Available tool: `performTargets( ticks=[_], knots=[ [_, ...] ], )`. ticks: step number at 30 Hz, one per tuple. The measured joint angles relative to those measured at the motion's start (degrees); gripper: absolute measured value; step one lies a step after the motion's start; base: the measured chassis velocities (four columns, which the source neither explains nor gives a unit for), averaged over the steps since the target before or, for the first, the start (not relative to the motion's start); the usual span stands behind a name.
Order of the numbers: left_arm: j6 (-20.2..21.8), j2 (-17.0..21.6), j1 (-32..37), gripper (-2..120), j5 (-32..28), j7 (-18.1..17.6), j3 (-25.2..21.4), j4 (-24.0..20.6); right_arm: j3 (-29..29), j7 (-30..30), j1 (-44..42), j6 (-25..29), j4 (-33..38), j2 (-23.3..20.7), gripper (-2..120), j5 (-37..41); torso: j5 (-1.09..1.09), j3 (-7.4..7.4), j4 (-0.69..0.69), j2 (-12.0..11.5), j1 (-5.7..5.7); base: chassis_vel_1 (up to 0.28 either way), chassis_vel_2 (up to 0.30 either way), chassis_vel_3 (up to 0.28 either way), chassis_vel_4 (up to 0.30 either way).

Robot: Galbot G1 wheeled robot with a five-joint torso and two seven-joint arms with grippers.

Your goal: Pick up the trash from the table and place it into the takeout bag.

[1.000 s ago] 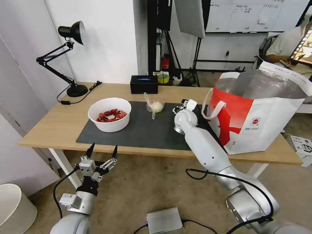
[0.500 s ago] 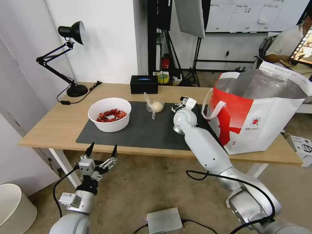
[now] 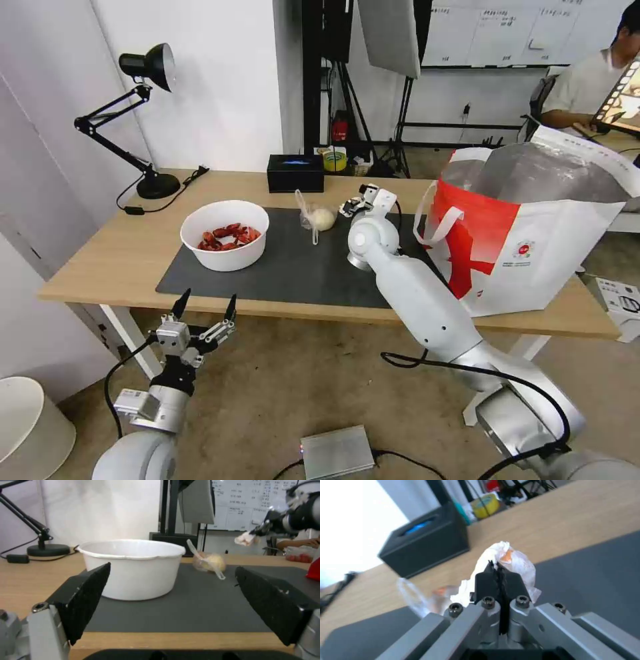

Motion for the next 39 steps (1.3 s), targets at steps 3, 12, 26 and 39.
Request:
performTargets(
  ticks=[3, 12, 26, 39],
  knots=[
    [0.00, 0.56, 0.23, 100, -1.15, 0.02, -1.17, 0.16, -1.49, 1.83, 0.80, 0.00, 3.32, -0.27, 0, 1.32, 0.00, 0.00, 0.00, 0.00, 0.00, 0.000, 0.000, 0.000, 0.000],
    [-0.09, 2.08, 0.62, 100, -3.39, 0.43, -3.15, 1.01, -4.00, 5.17, 3.67, -0.06, 8.94, -1.14, 0, 3.93, 0.00, 0.00, 0.00, 0.00, 0.00, 0.000, 0.000, 0.000, 0.000],
    [-1.91, 4.46, 0.26, 100, -6.72, 1.86, -4.99, 4.90, -6.45, 7.53, 11.45, -0.34, 15.94, -8.28, 0, 9.02, 0.01, 0.00, 0.00, 0.00, 0.00, 0.000, 0.000, 0.000, 0.000],
    [-2.14, 4.41, 0.13, 100, -6.66, 1.98, -5.08, 5.30, -2.81, 8.83, 9.30, -0.63, 28.49, -23.07, 0, 15.40, 0.03, 0.00, 0.00, 0.00, 0.00, 0.000, 0.000, 0.000, 0.000]
  ],
)
